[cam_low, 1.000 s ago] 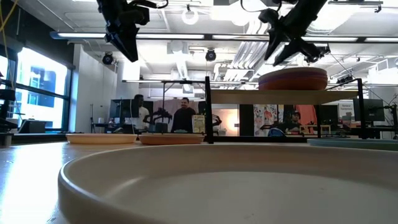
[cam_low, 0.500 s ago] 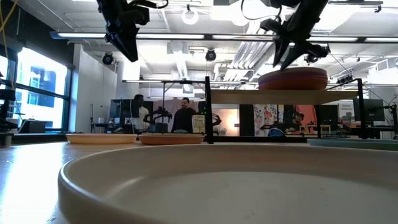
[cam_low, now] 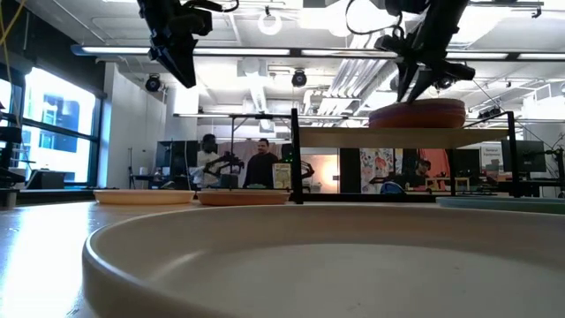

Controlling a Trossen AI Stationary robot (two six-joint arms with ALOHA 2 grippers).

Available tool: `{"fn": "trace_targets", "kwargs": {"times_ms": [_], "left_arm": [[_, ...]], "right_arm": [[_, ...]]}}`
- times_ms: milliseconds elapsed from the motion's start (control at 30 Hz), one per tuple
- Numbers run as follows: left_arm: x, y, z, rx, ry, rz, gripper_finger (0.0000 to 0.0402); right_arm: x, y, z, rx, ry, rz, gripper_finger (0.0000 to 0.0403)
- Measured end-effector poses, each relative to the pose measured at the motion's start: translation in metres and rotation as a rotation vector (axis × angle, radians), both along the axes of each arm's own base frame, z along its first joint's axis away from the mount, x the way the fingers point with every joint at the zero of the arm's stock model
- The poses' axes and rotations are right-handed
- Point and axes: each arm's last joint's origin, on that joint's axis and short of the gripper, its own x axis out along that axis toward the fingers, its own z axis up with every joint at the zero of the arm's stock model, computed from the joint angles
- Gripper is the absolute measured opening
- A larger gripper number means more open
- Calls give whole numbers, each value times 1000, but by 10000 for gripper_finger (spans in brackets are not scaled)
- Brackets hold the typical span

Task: Place and stack plates onto a shelf
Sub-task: Stack the white plate on top of the purple plate on the shelf, then put the light orange plate on the shelf

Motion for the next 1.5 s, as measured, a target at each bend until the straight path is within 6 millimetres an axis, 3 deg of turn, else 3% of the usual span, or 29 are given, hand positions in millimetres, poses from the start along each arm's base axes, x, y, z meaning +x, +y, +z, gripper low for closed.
{"fn": "trace_targets", "kwargs": {"times_ms": [467,733,1000,1500], "left_arm": [[0,0,0,0,0,0,104],[5,4,-8,-45,26,-5,104],[3,14,-47,-138,132,73,104],[-4,22,-125,-266,327,173,104]], "right_arm": [[-9,-2,-3,48,52,-21,73],[19,11,9,66,-206,187,73],[42,33,21,5,-374,332,73],[43,40,20,-10,-342,358,73]]}}
